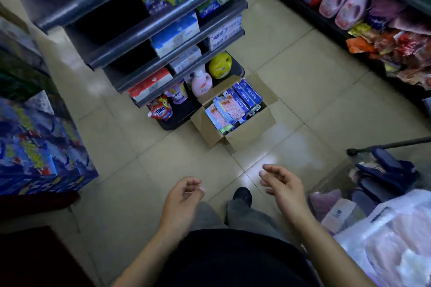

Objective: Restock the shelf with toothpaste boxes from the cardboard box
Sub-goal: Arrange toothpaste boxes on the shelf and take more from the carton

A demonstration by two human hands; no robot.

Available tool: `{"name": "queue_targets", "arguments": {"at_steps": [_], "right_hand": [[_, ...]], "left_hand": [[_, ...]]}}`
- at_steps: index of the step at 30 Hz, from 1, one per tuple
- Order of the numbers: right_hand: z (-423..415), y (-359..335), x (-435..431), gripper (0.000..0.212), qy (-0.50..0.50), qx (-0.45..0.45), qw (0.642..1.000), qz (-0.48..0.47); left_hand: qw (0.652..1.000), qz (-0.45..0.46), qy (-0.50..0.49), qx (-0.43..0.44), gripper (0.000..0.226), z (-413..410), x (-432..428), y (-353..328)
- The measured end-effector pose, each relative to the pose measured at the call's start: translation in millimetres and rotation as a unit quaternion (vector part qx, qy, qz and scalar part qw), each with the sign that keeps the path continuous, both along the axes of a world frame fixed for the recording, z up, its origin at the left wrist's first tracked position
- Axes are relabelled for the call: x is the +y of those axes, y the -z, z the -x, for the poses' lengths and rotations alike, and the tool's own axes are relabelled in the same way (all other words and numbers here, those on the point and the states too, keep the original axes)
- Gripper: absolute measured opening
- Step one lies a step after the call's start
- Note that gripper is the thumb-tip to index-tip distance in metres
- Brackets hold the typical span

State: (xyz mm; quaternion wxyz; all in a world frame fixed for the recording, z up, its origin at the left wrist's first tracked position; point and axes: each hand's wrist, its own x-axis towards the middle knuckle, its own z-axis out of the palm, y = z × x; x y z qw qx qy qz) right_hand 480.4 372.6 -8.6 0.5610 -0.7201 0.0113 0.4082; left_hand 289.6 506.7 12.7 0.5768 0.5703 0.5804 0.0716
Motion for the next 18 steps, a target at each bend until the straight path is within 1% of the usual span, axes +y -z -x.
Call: {"name": "queue_targets", "arguments": {"at_steps": [5,9,13,18], "right_hand": [[-64,-10,82,0.016,-0.06,-0.013,0.998,0.004],[-107,-7,145,0.014,-0.099,-0.022,0.995,0.017],[-151,3,202,0.016,-0.112,-0.035,0.993,0.033],[-197,5,232,0.015,-0.111,-0.04,0.99,0.073]], "left_hand": [[0.999,0.021,-0.039,-0.023,0.012,-46,41,-5],[0.994,0.032,-0.096,-0.039,0.013,-90,94,6],[0.99,0.026,-0.131,-0.048,0.017,-142,166,34],[0.989,0.044,-0.14,-0.032,0.019,-195,230,64]]}}
